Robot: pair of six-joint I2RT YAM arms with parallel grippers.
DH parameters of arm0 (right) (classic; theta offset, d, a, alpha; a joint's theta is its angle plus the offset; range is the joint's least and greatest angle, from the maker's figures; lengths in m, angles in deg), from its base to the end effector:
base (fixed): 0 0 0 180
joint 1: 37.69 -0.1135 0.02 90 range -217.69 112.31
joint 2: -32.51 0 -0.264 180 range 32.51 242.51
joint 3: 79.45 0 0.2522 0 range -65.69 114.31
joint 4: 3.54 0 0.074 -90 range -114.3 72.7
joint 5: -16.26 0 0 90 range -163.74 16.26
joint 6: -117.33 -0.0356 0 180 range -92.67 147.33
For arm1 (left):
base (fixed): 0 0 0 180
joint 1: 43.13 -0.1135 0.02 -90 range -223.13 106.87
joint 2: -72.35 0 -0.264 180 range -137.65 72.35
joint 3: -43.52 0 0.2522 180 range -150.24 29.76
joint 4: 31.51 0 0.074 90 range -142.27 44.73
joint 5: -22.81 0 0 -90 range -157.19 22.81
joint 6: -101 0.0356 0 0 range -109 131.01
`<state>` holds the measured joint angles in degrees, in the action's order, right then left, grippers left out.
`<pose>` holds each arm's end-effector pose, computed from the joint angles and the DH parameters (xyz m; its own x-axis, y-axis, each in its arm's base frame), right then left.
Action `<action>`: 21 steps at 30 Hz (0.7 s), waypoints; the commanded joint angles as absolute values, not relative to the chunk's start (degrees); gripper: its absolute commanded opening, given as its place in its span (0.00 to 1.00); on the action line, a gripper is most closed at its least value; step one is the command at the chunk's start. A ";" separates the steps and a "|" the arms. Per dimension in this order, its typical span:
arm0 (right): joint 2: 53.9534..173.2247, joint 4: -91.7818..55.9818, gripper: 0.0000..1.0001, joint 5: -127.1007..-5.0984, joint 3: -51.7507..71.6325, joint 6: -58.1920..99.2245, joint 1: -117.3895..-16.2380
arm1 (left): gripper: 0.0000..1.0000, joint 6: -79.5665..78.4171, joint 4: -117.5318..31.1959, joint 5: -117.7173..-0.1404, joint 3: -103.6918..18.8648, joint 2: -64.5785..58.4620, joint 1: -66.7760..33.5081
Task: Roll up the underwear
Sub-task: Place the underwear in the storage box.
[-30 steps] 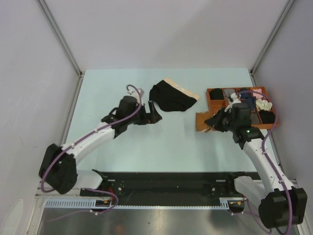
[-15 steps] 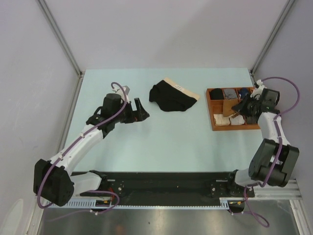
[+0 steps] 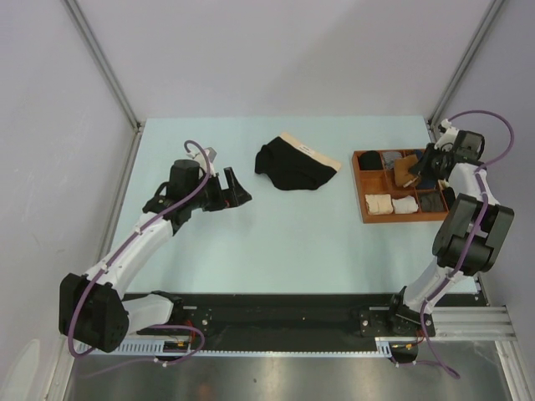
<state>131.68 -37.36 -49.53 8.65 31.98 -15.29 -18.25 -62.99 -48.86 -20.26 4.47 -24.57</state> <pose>0.3615 -0.1332 0.2506 -0.6567 0.1907 -0.7296 0.0258 0.9726 0.2310 0.2427 -0.0933 0.2773 -0.7474 -0.2383 -0.6202 0.2057 0.8046 -0.5570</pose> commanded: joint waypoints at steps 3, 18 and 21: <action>135.78 -37.43 0.00 -50.27 11.12 34.54 -14.75 | 0.98 -17.38 -60.65 -46.89 -19.64 4.58 -25.55; 143.41 -37.78 0.00 -52.64 14.28 35.33 -16.68 | 0.98 -17.74 -60.04 -45.66 -19.20 4.41 -25.91; 145.27 -40.33 0.00 -54.49 16.31 36.03 -18.26 | 0.98 -17.74 -59.95 -45.48 -19.11 4.50 -25.99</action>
